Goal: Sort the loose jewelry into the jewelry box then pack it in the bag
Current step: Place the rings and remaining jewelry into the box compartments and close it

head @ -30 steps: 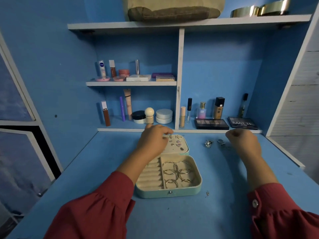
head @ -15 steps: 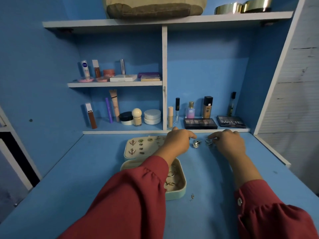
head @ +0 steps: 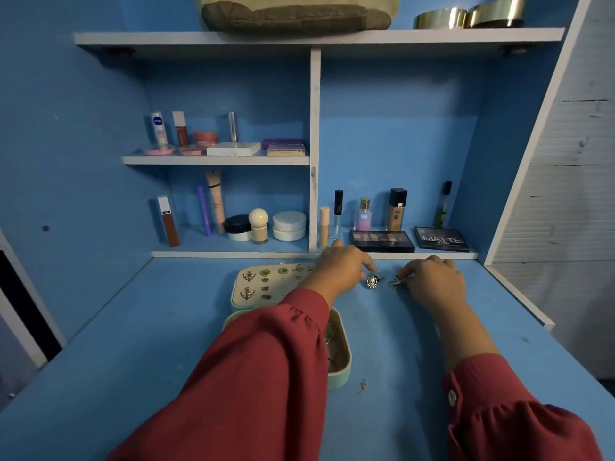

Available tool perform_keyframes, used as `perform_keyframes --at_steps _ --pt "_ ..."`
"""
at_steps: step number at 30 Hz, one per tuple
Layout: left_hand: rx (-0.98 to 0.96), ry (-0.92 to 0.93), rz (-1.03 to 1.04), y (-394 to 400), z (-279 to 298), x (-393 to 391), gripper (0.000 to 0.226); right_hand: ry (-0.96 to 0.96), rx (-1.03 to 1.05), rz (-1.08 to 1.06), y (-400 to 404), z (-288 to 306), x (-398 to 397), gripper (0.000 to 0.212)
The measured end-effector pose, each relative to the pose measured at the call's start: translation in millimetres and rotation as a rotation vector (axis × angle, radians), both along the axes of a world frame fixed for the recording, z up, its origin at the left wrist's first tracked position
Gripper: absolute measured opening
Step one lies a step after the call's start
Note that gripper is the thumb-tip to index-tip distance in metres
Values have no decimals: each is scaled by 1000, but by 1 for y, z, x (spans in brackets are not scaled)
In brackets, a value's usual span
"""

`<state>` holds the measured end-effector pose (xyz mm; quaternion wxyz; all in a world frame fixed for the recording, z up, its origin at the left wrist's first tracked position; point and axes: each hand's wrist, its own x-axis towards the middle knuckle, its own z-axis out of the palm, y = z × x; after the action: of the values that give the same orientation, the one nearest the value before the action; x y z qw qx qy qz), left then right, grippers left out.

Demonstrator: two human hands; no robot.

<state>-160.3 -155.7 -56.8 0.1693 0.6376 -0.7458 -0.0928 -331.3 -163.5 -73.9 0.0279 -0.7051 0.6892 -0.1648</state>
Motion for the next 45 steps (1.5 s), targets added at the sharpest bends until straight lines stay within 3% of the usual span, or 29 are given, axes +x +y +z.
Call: perform_keyframes --at_steps 10,18,24,31,36,41,45 --pt "-68 -73 -35 -7 -4 -3 16 -12 14 89 3 7 -4 25" --pt "-114 -105 -32 -8 -6 -1 9 -50 54 162 5 12 -2 9" --pt "73 -58 20 -9 -1 2 13 -164 29 225 1 9 0 18" --pt "163 494 6 33 26 38 16 -830 125 343 21 18 18 20" --pt "203 915 96 70 33 78 8 -1163 138 414 33 25 30 18" --pt "191 1236 94 108 29 112 17 -1119 197 525 44 27 52 10" --pt "173 1228 80 129 21 134 16 -923 193 588 57 26 72 13"
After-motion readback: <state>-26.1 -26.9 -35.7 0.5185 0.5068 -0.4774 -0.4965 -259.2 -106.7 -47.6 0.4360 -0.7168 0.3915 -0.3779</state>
